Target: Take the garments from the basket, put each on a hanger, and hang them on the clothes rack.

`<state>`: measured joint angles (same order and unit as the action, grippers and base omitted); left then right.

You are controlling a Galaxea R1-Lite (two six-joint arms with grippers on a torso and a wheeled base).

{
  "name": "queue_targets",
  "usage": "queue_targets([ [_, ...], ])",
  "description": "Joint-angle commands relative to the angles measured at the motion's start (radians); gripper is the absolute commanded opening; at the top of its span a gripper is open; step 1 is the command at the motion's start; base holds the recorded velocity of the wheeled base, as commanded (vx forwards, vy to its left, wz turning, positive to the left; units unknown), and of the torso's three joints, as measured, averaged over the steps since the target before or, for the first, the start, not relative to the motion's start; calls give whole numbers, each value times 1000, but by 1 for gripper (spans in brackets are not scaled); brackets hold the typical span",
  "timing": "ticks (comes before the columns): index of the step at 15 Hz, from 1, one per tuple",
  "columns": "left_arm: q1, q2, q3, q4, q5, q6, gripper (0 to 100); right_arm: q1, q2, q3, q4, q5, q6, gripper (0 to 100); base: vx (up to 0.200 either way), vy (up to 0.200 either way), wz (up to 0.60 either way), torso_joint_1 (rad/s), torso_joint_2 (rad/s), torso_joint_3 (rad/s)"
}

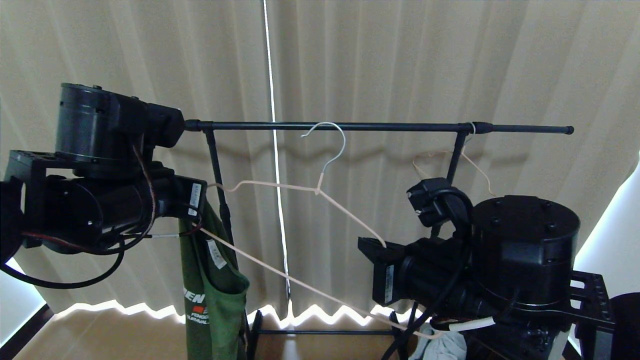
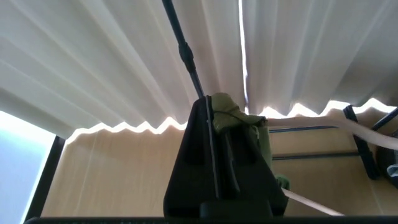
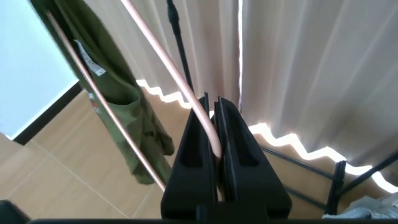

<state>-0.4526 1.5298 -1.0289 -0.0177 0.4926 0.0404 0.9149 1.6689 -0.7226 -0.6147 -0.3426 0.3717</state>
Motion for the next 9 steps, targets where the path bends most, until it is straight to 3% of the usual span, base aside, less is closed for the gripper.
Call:
queue_targets([
  [1, 0, -3, 3, 2, 3, 1, 0, -8, 28, 0, 0, -3, 0, 0, 0, 0, 0, 0, 0, 0],
  [4, 3, -8, 21, 2, 54, 30, 0, -44, 32, -3, 0, -4, -19, 0, 0, 0, 0, 0, 0, 0],
  [9, -43, -37, 29, 27, 54, 55, 0, -79, 80, -40, 0, -7, -36, 0, 0, 0, 0, 0, 0, 0],
])
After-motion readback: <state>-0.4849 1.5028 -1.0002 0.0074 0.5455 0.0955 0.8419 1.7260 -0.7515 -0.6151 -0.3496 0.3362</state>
